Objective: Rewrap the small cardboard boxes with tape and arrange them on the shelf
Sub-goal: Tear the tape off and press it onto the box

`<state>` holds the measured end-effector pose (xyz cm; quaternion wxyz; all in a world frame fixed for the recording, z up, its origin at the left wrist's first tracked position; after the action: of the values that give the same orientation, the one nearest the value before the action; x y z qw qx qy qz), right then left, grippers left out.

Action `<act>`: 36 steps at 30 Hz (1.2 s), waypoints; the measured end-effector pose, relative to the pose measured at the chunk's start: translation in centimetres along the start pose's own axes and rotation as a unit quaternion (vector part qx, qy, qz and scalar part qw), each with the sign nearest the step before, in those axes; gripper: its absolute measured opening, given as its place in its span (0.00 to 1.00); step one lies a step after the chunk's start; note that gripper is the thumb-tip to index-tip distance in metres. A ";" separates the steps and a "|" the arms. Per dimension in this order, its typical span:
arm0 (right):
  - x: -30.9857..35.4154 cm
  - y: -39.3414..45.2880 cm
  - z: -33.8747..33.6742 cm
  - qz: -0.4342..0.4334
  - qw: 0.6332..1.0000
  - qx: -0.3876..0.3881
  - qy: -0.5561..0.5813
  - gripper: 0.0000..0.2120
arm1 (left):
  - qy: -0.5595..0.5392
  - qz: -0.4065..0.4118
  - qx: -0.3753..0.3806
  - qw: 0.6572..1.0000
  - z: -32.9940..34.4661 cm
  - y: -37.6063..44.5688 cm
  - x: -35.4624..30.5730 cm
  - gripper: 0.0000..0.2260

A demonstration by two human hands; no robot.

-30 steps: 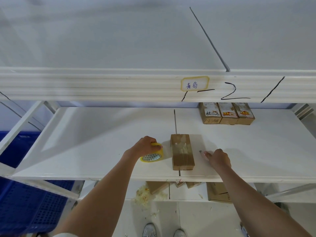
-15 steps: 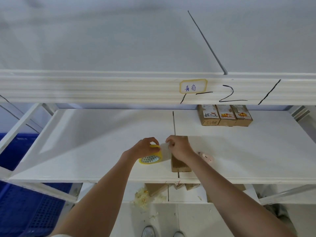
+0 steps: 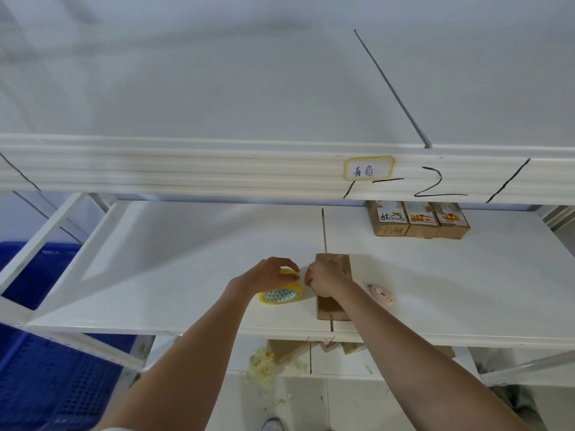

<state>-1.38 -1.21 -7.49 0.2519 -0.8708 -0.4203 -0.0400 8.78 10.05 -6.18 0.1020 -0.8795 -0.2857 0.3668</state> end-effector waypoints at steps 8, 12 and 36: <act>-0.4 0.1 -0.6 0.012 1.000 0.005 0.012 0.14 | 0.026 0.008 0.030 0.999 -0.4 -0.2 -0.7 0.13; -0.3 -0.2 -0.8 0.018 1.000 0.005 0.011 0.15 | 0.009 0.003 0.048 0.999 -0.6 -0.3 -0.7 0.13; 2.1 -2.0 -0.3 0.111 0.966 -0.001 0.232 0.04 | -0.036 0.006 0.032 0.999 -0.5 -0.9 1.2 0.12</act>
<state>-1.49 1.22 -5.81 0.3445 -0.8792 -0.2508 -0.2130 9.40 11.45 -6.19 0.1174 -0.8637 -0.2717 0.4079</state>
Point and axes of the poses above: each hand's wrist, its own y-axis towards the middle knuckle, its own z-axis out of the palm, x = y × z, the point moved 5 cm from there along y, towards the middle knuckle, and after that the axes turned 1 degree about y, right-handed, at the moved point
